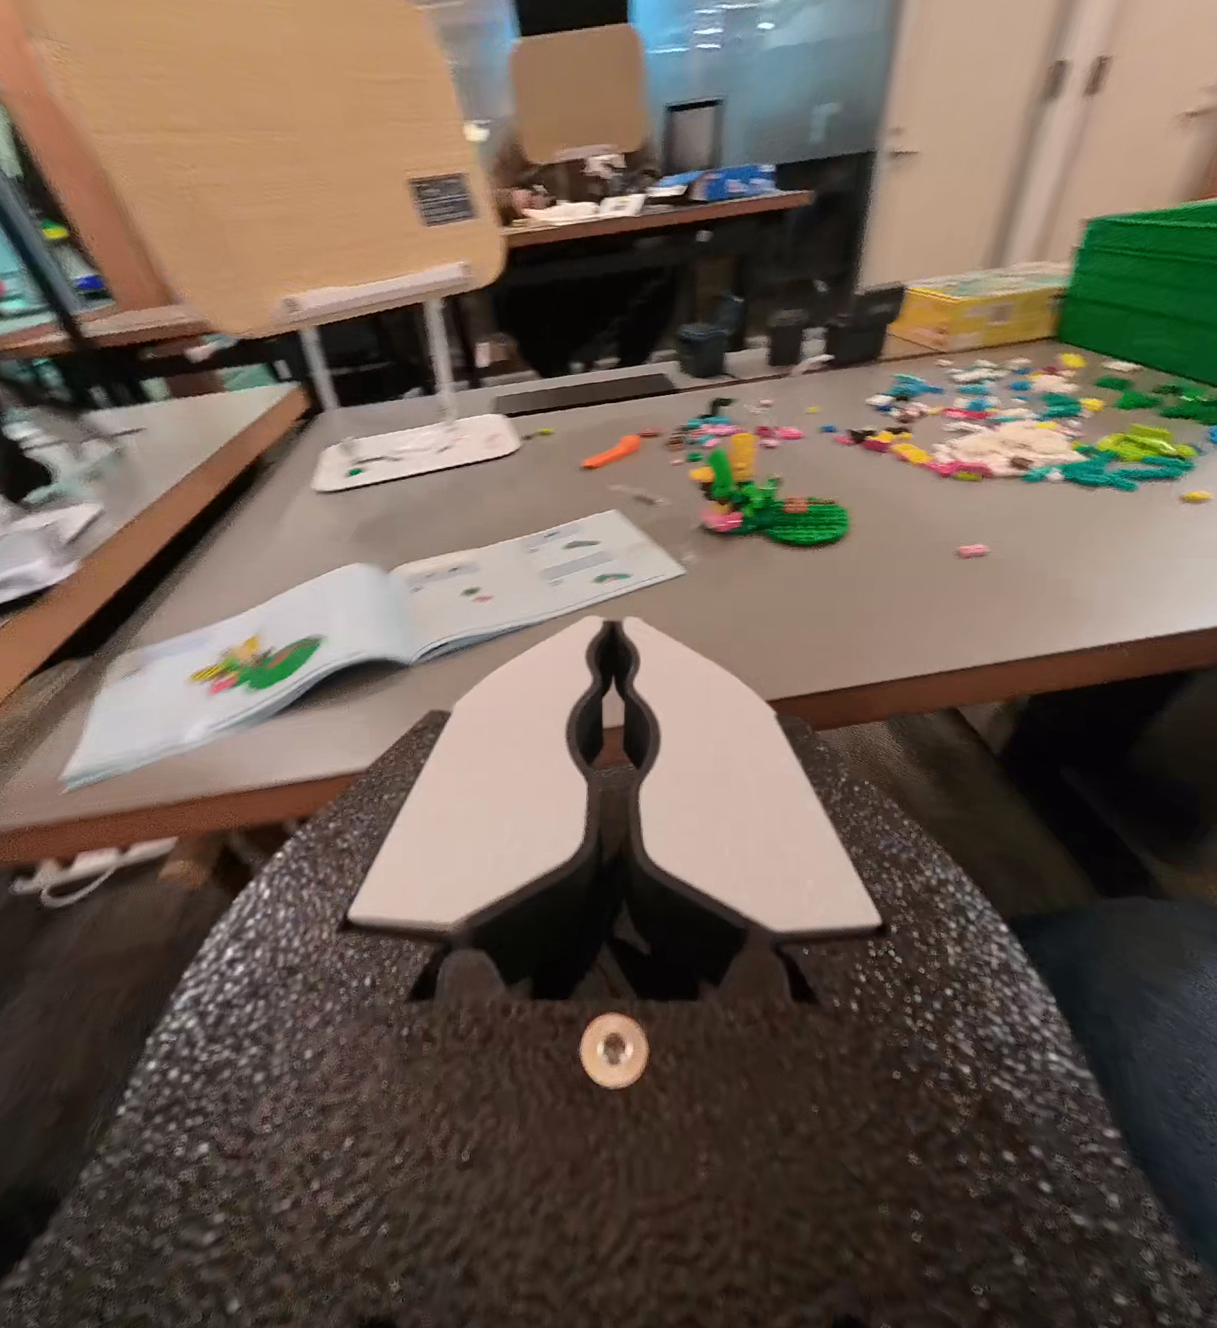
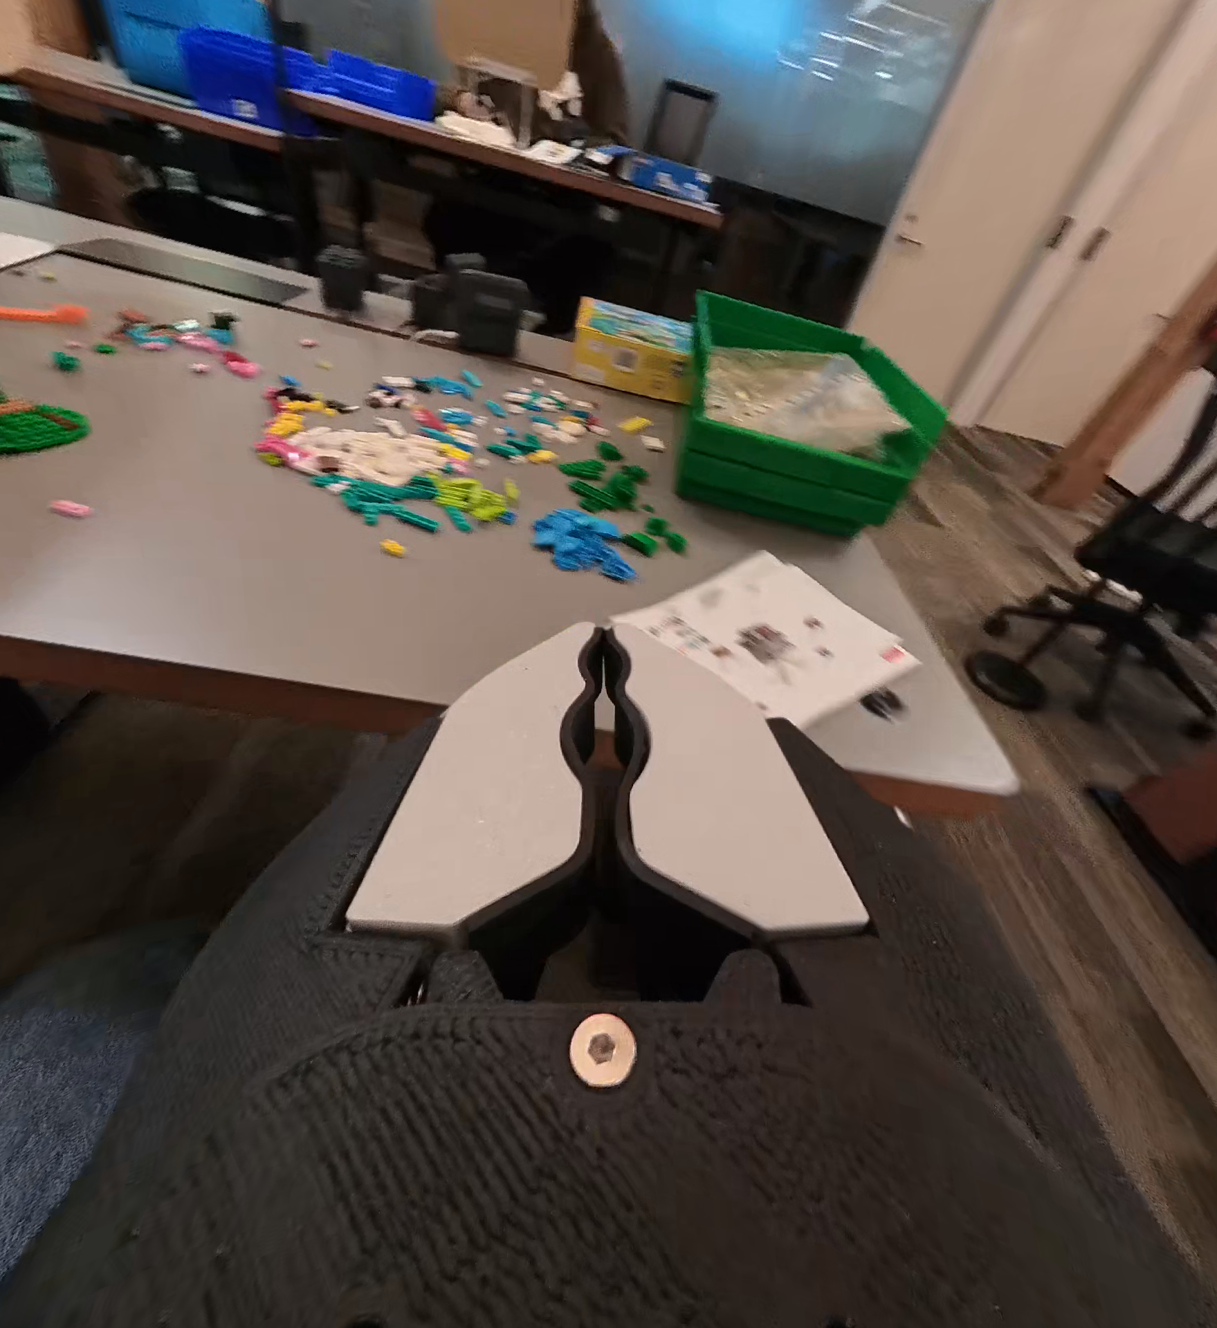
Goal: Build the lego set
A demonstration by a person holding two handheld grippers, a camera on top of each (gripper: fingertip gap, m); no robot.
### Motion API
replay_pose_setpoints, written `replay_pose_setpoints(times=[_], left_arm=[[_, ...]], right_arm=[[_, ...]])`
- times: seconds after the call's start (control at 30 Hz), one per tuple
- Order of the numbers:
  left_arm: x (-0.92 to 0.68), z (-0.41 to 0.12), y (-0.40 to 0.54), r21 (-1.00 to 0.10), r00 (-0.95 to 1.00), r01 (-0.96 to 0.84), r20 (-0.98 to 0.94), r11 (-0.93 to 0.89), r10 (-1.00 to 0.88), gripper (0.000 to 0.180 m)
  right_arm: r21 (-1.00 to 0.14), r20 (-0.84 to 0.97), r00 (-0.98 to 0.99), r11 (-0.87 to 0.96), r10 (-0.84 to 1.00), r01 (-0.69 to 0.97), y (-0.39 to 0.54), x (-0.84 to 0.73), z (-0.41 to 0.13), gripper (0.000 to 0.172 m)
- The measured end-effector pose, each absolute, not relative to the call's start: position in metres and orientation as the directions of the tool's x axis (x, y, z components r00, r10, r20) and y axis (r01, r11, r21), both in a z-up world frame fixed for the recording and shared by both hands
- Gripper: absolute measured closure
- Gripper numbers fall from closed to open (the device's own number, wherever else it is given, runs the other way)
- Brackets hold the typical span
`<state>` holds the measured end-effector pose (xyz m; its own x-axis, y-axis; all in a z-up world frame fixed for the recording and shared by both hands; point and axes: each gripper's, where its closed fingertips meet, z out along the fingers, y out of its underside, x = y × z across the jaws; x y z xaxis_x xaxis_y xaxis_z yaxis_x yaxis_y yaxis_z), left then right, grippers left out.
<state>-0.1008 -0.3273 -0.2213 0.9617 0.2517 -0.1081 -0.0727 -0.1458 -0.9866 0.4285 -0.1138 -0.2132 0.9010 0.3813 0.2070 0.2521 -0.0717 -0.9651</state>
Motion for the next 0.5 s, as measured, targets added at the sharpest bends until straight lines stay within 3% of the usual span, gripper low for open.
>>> replay_pose_setpoints(times=[0.03,0.2,0.5], left_arm=[[-0.093,-0.22,-0.313,-0.984,0.969,-0.09,-0.122,-0.152,0.216,0.18],[-0.059,-0.207,-0.261,-0.99,0.992,-0.091,-0.1,-0.107,0.078,0.18],[-0.047,-0.211,-0.158,-0.978,0.982,-0.178,-0.17,-0.109,-0.08,0.18]], right_arm=[[-0.97,0.187,0.917,-0.081,0.351,0.229,-0.118,0.447,-0.21,0.172],[-0.985,0.129,0.942,-0.065,0.309,0.157,-0.116,0.48,-0.204,0.172],[-0.957,0.231,0.841,-0.041,0.49,0.287,0.004,0.391,-0.237,0.172]])
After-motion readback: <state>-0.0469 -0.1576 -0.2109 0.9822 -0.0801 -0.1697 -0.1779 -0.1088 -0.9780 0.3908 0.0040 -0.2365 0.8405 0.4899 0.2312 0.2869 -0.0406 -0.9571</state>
